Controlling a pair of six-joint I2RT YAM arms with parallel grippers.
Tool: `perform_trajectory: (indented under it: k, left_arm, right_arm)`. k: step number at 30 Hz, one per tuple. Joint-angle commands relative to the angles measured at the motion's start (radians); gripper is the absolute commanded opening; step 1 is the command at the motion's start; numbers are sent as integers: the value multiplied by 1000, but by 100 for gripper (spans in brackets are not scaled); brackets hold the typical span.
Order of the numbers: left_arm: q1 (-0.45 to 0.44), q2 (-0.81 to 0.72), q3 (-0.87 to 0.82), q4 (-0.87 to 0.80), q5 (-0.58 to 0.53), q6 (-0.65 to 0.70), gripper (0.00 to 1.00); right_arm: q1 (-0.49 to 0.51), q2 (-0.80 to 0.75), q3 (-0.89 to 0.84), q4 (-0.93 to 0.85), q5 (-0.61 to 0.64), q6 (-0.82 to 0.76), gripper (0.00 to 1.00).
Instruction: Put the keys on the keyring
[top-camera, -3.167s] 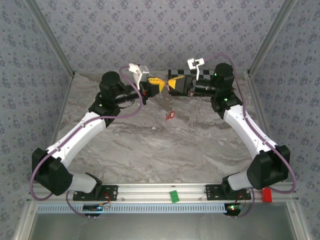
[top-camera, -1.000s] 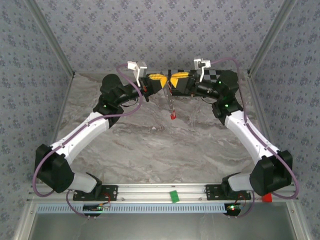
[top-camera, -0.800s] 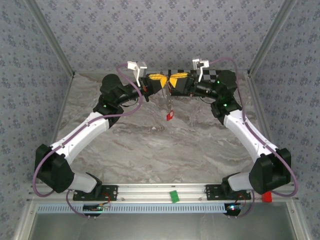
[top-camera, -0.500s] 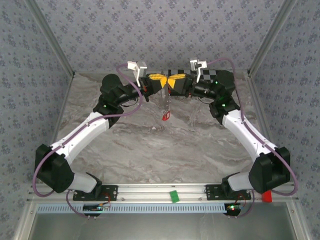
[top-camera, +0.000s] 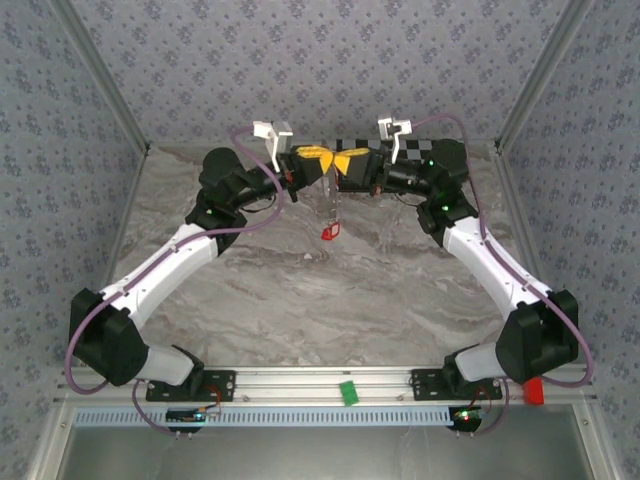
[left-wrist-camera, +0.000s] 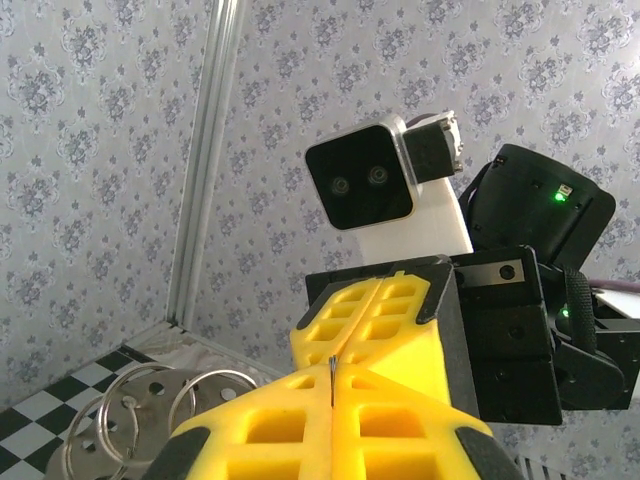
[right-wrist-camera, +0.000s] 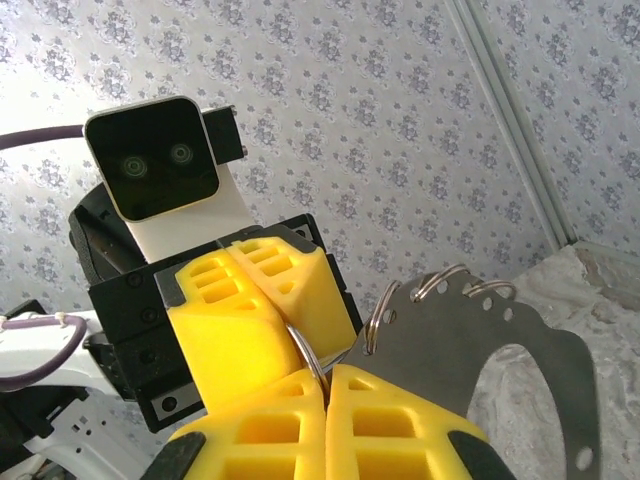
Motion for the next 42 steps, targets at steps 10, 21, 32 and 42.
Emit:
perform_trajectory:
  k: [10, 21, 32, 42]
  left_arm:
    - [-9, -34, 43, -22, 15, 7, 16]
    - [44, -85, 48, -219, 84, 100, 23]
    - [81, -95, 112, -570, 226, 343, 23]
    - [56, -66, 174, -803, 254, 524, 23]
  right_arm:
    - [-13, -19, 60, -70, -43, -56, 0]
    - [-26, -27, 199, -619, -113, -451, 0]
    - [6, 24, 385, -1197, -30, -845, 0]
    - [69, 103, 525, -1492, 96, -1076, 0]
